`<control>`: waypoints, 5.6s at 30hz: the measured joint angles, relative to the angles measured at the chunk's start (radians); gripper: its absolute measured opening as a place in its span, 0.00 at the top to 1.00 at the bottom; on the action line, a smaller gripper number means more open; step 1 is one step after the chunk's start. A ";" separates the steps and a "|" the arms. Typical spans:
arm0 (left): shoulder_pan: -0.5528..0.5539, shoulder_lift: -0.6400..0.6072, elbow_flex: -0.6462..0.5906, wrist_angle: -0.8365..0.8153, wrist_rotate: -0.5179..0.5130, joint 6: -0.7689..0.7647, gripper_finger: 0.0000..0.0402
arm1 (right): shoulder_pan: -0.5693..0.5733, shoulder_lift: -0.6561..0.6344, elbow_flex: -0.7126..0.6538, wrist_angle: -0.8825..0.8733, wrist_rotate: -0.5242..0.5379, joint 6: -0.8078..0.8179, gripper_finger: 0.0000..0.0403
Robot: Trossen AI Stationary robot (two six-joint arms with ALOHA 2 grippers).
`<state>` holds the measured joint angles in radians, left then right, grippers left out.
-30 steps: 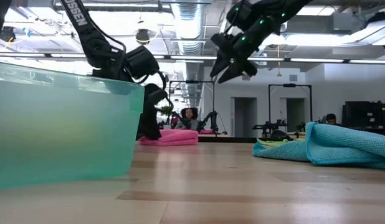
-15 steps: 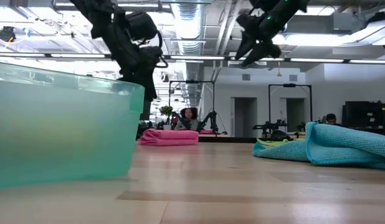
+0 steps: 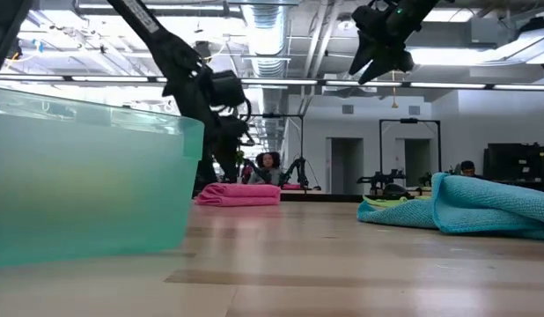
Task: Fold microfiber towels
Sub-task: Put the folded pink towel in the green bin, then fold the green towel
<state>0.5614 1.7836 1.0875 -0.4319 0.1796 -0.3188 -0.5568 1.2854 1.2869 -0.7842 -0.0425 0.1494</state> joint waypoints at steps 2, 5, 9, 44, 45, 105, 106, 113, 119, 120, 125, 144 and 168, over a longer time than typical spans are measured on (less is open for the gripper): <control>-0.014 0.034 0.016 0.007 -0.015 0.001 0.36 | 0.000 0.002 0.000 -0.026 0.000 0.000 0.43; -0.043 0.080 0.029 -0.001 -0.071 0.002 0.36 | 0.000 0.002 0.000 -0.038 -0.001 0.000 0.43; -0.071 0.124 0.036 -0.007 -0.060 0.000 0.36 | 0.000 0.002 0.000 -0.052 -0.007 0.000 0.43; -0.376 -0.302 0.265 -0.552 0.113 -0.247 0.98 | 0.000 -0.315 0.000 -0.195 -0.008 0.008 0.45; -0.421 -0.340 0.260 -0.565 0.112 -0.291 0.98 | 0.000 -0.322 0.000 -0.202 -0.008 0.008 0.45; -1.075 -0.417 -0.137 -0.321 0.013 -0.995 0.49 | 0.000 -0.480 0.000 -0.404 0.000 0.000 0.45; -1.063 -0.445 -0.137 -0.336 0.006 -1.002 0.49 | 0.000 -0.476 0.000 -0.425 0.011 0.001 0.45; -0.853 -0.560 -0.135 -0.238 -0.190 -0.933 0.49 | 0.000 -0.439 0.000 -0.545 0.095 0.037 0.45; -0.591 -0.464 -0.135 0.047 -0.200 -0.672 0.49 | 0.000 -0.407 0.000 -0.549 0.150 0.033 0.45; -0.556 -0.430 -0.133 0.119 -0.193 -0.640 0.49 | 0.000 -0.406 0.000 -0.548 0.151 0.033 0.45; -0.475 -0.196 -0.017 0.251 -0.214 -0.524 0.49 | 0.000 -0.410 0.000 -0.549 0.150 0.039 0.45; -0.523 0.572 0.832 0.013 -0.156 -0.427 0.49 | 0.000 -0.415 0.000 -0.563 0.148 0.062 0.45; -0.535 0.745 0.946 0.127 -0.060 -0.490 0.77 | 0.000 -0.553 0.000 -0.570 0.148 0.114 0.45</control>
<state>0.0265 2.5282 2.0338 -0.3046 0.1196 -0.8085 -0.5568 0.7322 1.2869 -1.3542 0.1055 0.2630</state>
